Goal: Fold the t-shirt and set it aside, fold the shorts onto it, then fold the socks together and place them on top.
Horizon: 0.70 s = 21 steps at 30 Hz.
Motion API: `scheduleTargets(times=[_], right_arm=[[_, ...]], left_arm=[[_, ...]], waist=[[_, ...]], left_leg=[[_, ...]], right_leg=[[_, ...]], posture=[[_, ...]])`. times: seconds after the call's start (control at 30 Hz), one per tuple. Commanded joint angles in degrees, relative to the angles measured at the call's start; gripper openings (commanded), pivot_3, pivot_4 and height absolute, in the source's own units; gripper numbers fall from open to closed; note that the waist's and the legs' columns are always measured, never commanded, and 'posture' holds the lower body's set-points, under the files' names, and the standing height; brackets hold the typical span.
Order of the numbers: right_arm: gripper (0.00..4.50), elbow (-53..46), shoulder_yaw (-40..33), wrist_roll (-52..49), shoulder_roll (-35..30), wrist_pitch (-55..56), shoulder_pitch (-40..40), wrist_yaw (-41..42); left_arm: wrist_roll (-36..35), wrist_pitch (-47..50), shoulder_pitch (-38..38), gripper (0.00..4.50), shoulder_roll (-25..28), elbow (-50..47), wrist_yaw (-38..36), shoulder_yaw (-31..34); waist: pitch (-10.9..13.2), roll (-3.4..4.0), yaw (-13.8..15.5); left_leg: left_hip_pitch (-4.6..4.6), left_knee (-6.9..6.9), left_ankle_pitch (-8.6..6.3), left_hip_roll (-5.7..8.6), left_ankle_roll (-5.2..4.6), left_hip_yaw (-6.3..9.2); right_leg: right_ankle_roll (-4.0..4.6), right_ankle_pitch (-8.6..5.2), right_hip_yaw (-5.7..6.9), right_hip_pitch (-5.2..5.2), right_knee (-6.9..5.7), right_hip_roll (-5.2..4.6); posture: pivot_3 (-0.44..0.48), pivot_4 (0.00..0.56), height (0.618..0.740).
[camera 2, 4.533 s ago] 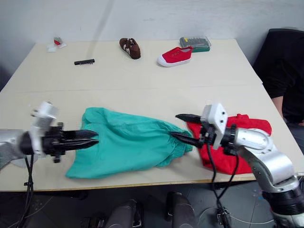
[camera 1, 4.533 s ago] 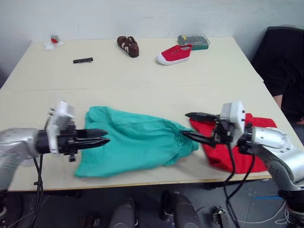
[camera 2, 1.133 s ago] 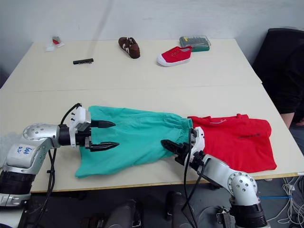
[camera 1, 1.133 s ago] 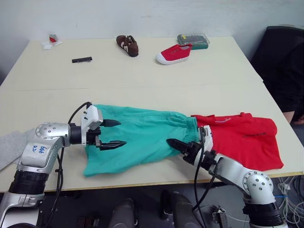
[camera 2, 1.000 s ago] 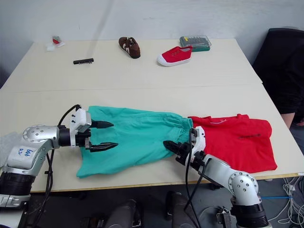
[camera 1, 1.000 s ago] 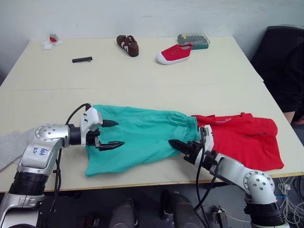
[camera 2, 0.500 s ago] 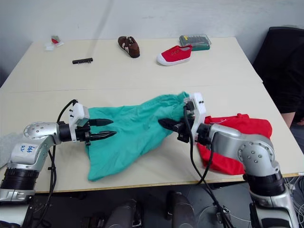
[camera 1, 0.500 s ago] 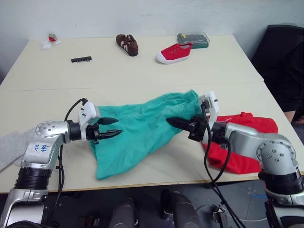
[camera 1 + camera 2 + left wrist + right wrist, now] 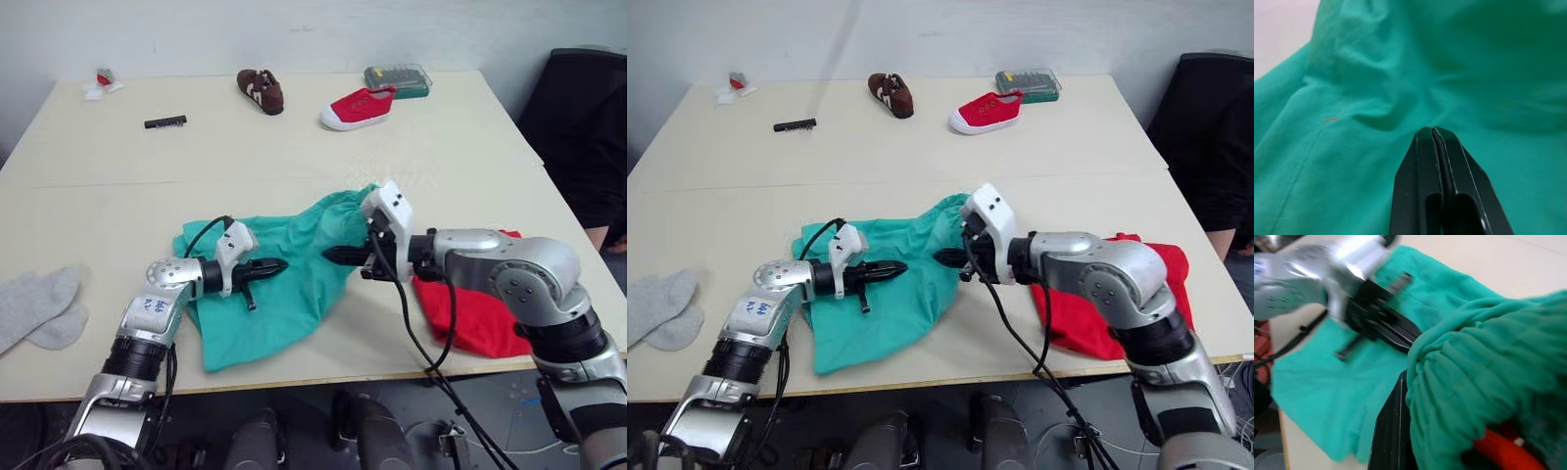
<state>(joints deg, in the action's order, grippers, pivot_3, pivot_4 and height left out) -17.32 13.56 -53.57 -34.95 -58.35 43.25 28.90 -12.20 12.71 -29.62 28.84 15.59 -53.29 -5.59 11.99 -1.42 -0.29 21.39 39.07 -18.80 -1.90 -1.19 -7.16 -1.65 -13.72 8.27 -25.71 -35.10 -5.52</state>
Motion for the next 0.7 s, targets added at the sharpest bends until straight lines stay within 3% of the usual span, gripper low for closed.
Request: scheduleTargets(times=[0.03, 0.2, 0.3, 0.47, 0.53, 0.63, 0.7], right_arm=[[0.0, -0.33, 0.78, 1.6, 3.28, 2.11, 4.23, 5.64], [0.0, 5.49, 5.79, 8.59, 9.94, 6.03, 8.02, 11.61], [0.0, 9.18, 9.21, 13.88, 12.97, 9.95, 9.05, 15.54], [0.0, 15.32, 13.67, 23.12, 16.94, 17.67, 9.81, 19.41], [0.0, 19.03, 15.9, 26.82, 19.48, 21.67, 10.16, 21.3], [0.0, 22.17, 17.46, 30.38, 21.57, 24.93, 9.98, 23.91], [0.52, 23.04, 17.29, 30.95, 22.7, 24.99, 9.63, 25.46]], left_arm=[[2.53, -2.5, -1.5, 0.04, -0.95, 4.55, 1.02, -0.85], [3.16, -2.69, -2.54, 0.04, -1.72, 6.07, 3.17, 0.34], [0.43, 0.06, -0.85, 0.04, 0.15, 1.0, 3.86, 3.81], [-8.37, 9.03, 5.69, 0.04, 6.06, -13.53, 4.34, 14.58], [-13.39, 14.55, 10.49, 0.04, 9.65, -20.15, 5.34, 22.99], [-14.61, 17.18, 14.31, 0.04, 11.97, -23.57, 8.19, 28.18], [-14.34, 17.43, 15.67, 0.0, 12.41, -24.18, 9.71, 29.51]], waist=[[0.0, 0.0, 0.14], [-0.01, 0.0, 0.14], [-0.01, 0.0, -0.04], [0.01, 0.01, -1.49], [0.01, 0.01, -1.7], [0.03, 0.05, -1.82], [0.03, 0.05, -1.3]], left_leg=[[-0.01, 0.0, 0.02, 0.0, 0.03, 0.01], [-0.06, 0.02, 0.06, 0.07, 0.01, 0.03], [-0.06, 0.02, 0.07, 0.1, 0.0, 0.03], [-0.03, 0.0, 0.11, 0.04, 0.07, 0.03], [0.0, 0.0, 0.11, 0.03, 0.09, 0.05], [-0.03, -0.02, 0.08, 0.01, 0.13, 0.06], [-0.03, -0.02, 0.08, 0.02, 0.14, 0.08]], right_leg=[[0.01, 0.0, 0.01, 0.0, -0.04, 0.0], [0.07, 0.03, 0.02, 0.03, -0.14, -0.13], [0.07, 0.03, 0.04, 0.03, -0.41, -0.16], [0.12, 0.0, 0.05, -0.03, -0.44, -0.13], [0.14, -0.01, 0.06, -0.06, -0.42, -0.13], [0.16, -0.03, 0.04, -0.05, -0.41, -0.12], [0.17, -0.03, 0.05, -0.04, -0.42, -0.13]], posture=[[0.0, 0.15, 0.74], [0.0, 0.15, 0.74], [0.0, 0.15, 0.74], [0.0, 0.15, 0.74], [0.0, 0.15, 0.74], [0.0, 0.15, 0.74], [0.0, 0.15, 0.74]])
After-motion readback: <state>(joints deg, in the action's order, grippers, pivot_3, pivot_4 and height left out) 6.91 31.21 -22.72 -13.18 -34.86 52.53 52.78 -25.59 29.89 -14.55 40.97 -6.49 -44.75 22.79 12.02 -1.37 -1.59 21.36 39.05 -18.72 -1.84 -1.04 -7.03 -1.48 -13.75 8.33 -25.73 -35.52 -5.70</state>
